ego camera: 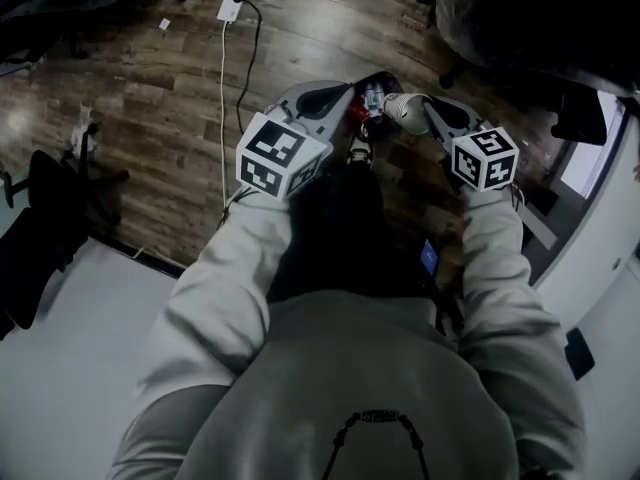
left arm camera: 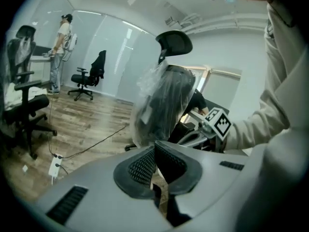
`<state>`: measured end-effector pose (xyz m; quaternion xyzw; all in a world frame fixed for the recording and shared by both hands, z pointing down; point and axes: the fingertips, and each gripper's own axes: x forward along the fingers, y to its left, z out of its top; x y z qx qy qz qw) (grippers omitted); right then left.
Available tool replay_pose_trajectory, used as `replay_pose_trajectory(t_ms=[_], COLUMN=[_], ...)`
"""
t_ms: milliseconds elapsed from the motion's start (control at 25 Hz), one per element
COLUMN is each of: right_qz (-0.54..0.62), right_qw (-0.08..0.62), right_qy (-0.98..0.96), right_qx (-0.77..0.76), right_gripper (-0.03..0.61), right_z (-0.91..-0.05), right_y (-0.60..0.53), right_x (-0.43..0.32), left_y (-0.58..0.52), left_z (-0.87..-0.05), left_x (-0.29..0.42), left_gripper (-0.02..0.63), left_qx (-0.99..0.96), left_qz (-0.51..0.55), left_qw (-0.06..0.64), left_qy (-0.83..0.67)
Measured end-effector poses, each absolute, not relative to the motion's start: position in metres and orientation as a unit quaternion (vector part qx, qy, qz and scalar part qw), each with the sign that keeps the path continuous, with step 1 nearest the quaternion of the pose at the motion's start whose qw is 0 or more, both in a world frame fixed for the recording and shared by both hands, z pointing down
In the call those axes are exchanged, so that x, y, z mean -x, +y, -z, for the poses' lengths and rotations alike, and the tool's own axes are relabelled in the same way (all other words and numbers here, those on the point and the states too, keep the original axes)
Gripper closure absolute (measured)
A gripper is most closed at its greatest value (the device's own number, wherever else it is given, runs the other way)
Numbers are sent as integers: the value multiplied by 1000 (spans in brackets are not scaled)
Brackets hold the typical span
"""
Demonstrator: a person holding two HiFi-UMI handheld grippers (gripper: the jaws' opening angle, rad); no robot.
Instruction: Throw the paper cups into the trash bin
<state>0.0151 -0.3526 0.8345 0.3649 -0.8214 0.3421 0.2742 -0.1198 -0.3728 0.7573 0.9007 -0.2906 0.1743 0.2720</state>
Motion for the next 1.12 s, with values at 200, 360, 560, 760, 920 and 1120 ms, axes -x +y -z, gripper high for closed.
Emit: replay_pose_trajectory(t_ms=[200, 360, 560, 760, 920, 1120], right_qz=[-360, -329, -286, -283, -282, -289], right_qw=[317, 389, 469, 481, 477, 485], right_qy=[-805, -802, -797, -793, -797, -794], right_qx=[-349, -311, -253, -243, -240, -228], right_gripper=[537, 537, 537, 537, 537, 537], right_z=[-925, -1001, -1085, -1134, -1145, -1155], right_y=[-347, -337, -317, -315, -314, -306], right_x=[4, 15, 22, 28, 39, 39], left_y=[-372, -366, -359, -357, -358, -357], left_z=[-824, -897, -970, -1001, -1007, -1006], left_x=[126, 131, 118, 116, 125, 132], left_gripper=[624, 624, 624, 624, 624, 624], left_qx=[-888, -881, -882, -882, -881, -883], left_qz=[-176, -186, -173, -167, -166, -169], left_qw=[303, 323, 350, 352, 351, 343], left_qy=[-297, -292, -264, -265, -272, -273])
